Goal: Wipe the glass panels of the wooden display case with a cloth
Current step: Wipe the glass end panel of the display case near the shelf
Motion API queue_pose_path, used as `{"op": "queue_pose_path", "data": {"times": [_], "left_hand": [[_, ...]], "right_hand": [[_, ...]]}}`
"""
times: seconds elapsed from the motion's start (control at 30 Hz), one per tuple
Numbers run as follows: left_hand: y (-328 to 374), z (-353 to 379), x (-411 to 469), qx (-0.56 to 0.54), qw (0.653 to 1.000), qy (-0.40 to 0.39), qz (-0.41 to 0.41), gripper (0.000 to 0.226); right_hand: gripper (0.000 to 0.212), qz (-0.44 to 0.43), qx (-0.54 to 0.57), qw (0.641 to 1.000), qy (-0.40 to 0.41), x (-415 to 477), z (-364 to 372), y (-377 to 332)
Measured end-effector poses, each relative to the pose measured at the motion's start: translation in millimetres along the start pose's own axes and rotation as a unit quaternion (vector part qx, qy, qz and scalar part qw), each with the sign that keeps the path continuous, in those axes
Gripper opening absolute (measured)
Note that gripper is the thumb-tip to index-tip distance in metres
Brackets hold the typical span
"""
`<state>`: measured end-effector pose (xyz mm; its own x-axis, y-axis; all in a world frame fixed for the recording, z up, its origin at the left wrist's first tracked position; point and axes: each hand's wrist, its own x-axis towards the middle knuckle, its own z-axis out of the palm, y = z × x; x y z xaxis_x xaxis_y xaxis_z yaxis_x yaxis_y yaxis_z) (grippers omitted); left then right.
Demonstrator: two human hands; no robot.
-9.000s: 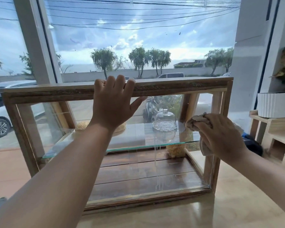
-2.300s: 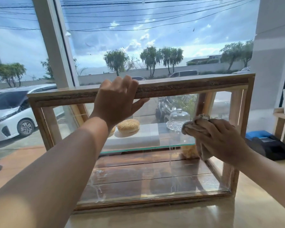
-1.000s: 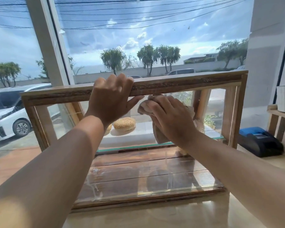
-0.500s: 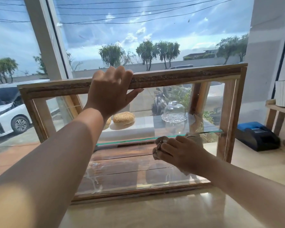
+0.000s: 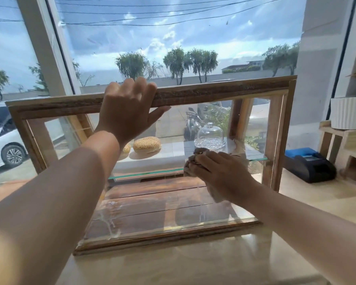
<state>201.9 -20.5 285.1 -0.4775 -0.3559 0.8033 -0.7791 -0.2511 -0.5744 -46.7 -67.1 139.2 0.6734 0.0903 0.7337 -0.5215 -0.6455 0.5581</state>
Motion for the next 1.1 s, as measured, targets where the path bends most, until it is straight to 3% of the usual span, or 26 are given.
{"op": "queue_pose_path", "data": {"times": [0.13,0.27,0.33,0.47,0.53,0.6,0.7,0.83,1.03,1.1], "left_hand": [[-1,0,-1,0.0,1.0,-0.006,-0.004,0.062],[0,-1,0,-0.014,1.0,-0.008,-0.007,0.063],[0,-1,0,-0.014,1.0,-0.01,-0.01,0.062],[1,0,0,-0.013,1.0,-0.012,-0.011,0.061],[1,-1,0,-0.015,1.0,-0.01,-0.012,0.059],[2,0,0,-0.014,1.0,-0.012,-0.011,0.058],[1,-2,0,-0.011,1.0,-0.012,-0.009,0.059],[1,-4,1,-0.013,1.0,-0.012,-0.006,0.057],[1,-3,0,-0.017,1.0,-0.011,-0.008,0.057],[2,-3,0,-0.014,1.0,-0.015,-0.013,0.058]], "right_hand": [[0.029,-0.008,0.021,1.0,-0.003,19,20,-33],[0.026,-0.049,-0.025,0.996,-0.068,-26,-2,19],[0.033,-0.031,-0.037,0.994,-0.097,-60,-21,54],[0.023,0.023,-0.073,0.99,-0.123,-98,-52,83],[0.034,0.032,-0.068,0.987,-0.142,-98,-57,86],[0.036,0.08,-0.07,0.987,-0.121,-84,-58,98],[0.021,0.206,-0.076,0.976,0.0,-42,-64,120],[0.021,0.247,-0.057,0.963,0.086,-5,-45,101],[0.025,0.294,0.016,0.952,0.085,-31,-20,55],[0.023,0.267,0.033,0.963,0.034,-69,-14,30]]}}
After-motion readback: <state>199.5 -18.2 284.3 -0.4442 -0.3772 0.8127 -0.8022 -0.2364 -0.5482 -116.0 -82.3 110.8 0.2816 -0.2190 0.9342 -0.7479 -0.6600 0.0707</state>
